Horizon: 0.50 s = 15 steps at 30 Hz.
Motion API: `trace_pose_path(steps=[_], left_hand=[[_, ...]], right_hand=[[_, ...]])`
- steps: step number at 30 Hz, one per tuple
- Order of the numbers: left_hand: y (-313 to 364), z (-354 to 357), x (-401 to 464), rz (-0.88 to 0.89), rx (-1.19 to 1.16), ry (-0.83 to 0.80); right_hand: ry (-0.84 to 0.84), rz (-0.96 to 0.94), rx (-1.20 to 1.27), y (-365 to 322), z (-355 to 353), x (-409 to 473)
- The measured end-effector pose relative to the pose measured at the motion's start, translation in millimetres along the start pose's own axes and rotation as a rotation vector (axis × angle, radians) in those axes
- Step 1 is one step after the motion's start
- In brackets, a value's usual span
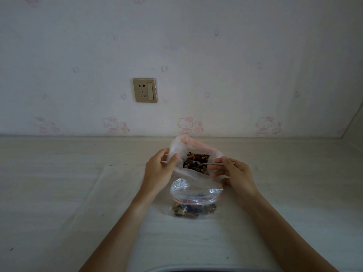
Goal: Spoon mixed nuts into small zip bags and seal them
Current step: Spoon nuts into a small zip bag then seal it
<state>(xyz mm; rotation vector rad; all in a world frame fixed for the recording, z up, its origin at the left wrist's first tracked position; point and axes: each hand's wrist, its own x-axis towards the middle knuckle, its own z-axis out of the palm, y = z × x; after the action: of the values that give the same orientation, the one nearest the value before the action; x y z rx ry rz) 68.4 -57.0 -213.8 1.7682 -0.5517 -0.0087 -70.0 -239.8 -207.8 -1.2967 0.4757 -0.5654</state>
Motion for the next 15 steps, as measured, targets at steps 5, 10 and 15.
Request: trace_pose_path(steps=[5,10,15], left_hand=[[-4,-2,-3,0.087,0.145,0.055],[0,-7,-11,0.149,0.248,0.211],[5,-14,-33,0.249,0.297,0.06]], right_hand=[[-0.001,-0.051,-0.065,-11,-11,-7],[-0.052,-0.099,-0.073,-31,-22,-20],[-0.137,-0.125,-0.072,-42,-36,-35]])
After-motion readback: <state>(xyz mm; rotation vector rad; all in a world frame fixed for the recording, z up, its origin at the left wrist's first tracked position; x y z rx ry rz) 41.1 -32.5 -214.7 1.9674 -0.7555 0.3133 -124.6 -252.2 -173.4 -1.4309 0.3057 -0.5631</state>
